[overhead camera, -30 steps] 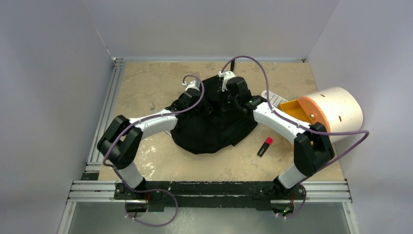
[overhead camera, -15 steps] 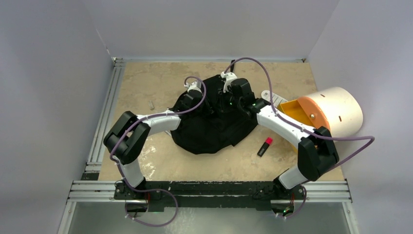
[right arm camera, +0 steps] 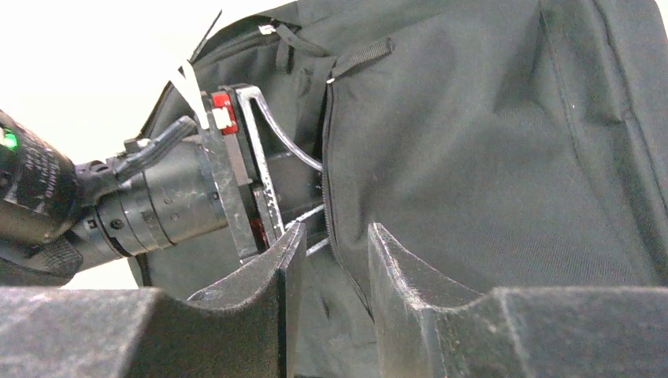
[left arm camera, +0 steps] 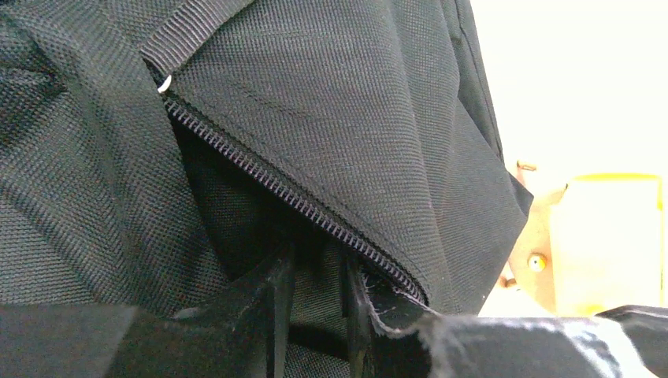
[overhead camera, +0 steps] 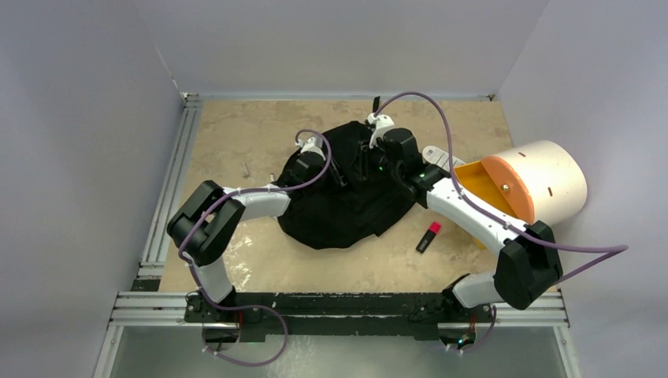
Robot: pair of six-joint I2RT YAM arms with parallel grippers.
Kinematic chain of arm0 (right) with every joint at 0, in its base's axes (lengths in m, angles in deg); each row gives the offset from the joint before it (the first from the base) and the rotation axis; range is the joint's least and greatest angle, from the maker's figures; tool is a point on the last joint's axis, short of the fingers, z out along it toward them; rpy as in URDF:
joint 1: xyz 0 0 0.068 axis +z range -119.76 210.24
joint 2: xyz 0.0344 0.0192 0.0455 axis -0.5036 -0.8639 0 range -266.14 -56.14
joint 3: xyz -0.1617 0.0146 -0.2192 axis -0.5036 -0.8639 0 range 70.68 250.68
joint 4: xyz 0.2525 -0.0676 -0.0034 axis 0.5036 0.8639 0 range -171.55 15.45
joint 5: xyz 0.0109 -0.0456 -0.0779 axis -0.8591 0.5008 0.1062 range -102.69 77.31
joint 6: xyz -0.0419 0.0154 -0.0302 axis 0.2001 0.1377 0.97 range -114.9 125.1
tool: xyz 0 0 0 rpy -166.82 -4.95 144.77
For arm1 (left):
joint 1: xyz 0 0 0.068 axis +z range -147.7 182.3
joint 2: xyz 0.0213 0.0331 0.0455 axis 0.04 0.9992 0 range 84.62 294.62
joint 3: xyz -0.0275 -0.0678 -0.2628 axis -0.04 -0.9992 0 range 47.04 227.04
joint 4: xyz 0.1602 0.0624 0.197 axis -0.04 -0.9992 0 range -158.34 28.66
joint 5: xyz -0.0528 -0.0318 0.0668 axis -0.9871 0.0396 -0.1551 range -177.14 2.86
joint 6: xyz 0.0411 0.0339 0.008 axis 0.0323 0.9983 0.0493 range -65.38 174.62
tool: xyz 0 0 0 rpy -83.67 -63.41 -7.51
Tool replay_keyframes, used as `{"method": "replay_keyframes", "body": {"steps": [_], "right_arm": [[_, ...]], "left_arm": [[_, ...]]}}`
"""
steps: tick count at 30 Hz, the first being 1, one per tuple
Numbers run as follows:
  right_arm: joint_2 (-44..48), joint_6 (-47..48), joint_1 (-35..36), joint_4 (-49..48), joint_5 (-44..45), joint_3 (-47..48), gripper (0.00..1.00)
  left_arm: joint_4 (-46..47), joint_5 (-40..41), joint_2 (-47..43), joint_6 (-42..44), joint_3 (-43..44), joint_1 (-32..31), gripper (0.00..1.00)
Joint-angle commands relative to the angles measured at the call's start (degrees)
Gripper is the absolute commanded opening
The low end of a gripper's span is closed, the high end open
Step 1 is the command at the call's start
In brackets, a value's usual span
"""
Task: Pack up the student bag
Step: Adjust the student bag at the center of the board.
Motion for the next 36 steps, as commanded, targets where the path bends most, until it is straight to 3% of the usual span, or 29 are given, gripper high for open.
{"method": "replay_keyframes", "body": {"steps": [1, 4, 8, 14, 24, 36], "right_arm": [[2.9, -1.5, 0.1, -0.6, 2.2, -1.6, 0.38], [3.7, -1.9, 0.1, -0.8, 2.3, -2.5, 0.39], [3.4, -2.0, 0.2, -0.7, 2.0, -2.9, 0.39], [4.5, -2.3, 0.1, -0.4, 2.6, -2.6, 0.40], [8.4, -3.3, 0.1, 0.6, 3.7, -3.2, 0.40], [9.9, -3.6, 0.2, 1.5, 4.5, -3.2, 0.47]], "left_arm": [[3.4, -2.0, -2.2, -0.2, -0.6, 0.5, 0.28], [3.9, -2.5, -2.7, -0.6, -0.6, 0.5, 0.33], [3.9, -3.1, -3.9, -1.3, -0.6, 0.5, 0.61], [1.5, -2.2, -5.6, -1.8, -0.3, 0.4, 0.78], [0.8, -3.1, -7.9, -3.8, 0.0, 0.5, 0.79], [-7.2, -0.8, -13.0, -5.6, 0.5, 0.4, 0.47]]}}
